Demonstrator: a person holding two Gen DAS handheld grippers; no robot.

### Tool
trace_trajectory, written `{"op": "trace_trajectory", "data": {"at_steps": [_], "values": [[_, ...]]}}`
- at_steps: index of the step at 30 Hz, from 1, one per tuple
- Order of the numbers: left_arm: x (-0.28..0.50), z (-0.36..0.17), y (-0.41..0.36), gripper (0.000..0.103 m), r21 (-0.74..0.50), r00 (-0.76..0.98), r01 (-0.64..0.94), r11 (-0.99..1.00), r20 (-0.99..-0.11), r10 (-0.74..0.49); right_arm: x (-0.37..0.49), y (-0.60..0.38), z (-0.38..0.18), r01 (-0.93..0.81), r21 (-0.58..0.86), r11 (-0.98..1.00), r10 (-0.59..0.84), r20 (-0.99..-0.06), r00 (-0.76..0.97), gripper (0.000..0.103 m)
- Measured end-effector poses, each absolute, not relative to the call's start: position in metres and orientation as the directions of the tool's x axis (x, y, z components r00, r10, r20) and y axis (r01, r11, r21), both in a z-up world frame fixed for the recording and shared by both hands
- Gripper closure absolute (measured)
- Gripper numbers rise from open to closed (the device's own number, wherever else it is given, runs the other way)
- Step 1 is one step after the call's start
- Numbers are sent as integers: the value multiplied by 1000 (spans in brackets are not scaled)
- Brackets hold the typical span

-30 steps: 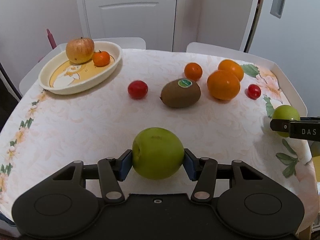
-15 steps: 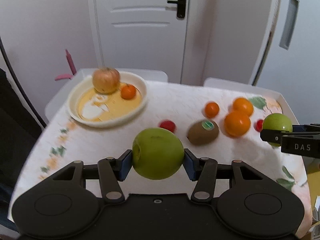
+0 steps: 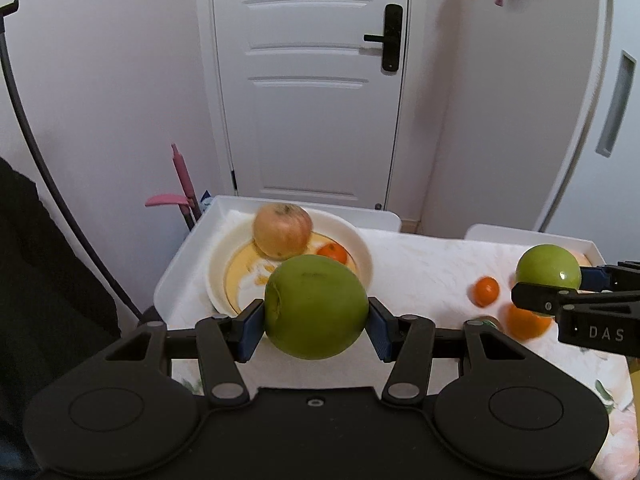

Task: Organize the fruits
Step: 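Lower both green apples into the duck bowl and open both grippers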

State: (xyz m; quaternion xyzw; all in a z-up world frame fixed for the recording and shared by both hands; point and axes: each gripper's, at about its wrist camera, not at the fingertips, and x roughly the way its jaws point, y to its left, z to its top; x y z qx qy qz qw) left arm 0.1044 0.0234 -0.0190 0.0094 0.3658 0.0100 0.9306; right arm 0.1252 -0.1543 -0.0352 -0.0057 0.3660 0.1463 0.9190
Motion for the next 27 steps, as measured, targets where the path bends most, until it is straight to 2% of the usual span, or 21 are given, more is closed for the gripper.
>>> {"op": "trace_trajectory", "data": {"at_steps": [11, 27], "values": [[162, -26, 80, 45, 42, 724, 56, 998, -690, -12, 163, -86, -35, -253, 98, 962, 252, -673, 695, 32], [244, -88, 114, 45, 84, 650, 184, 979, -758, -57, 210, -31, -74, -177, 93, 980, 189, -725, 663, 32]]}}
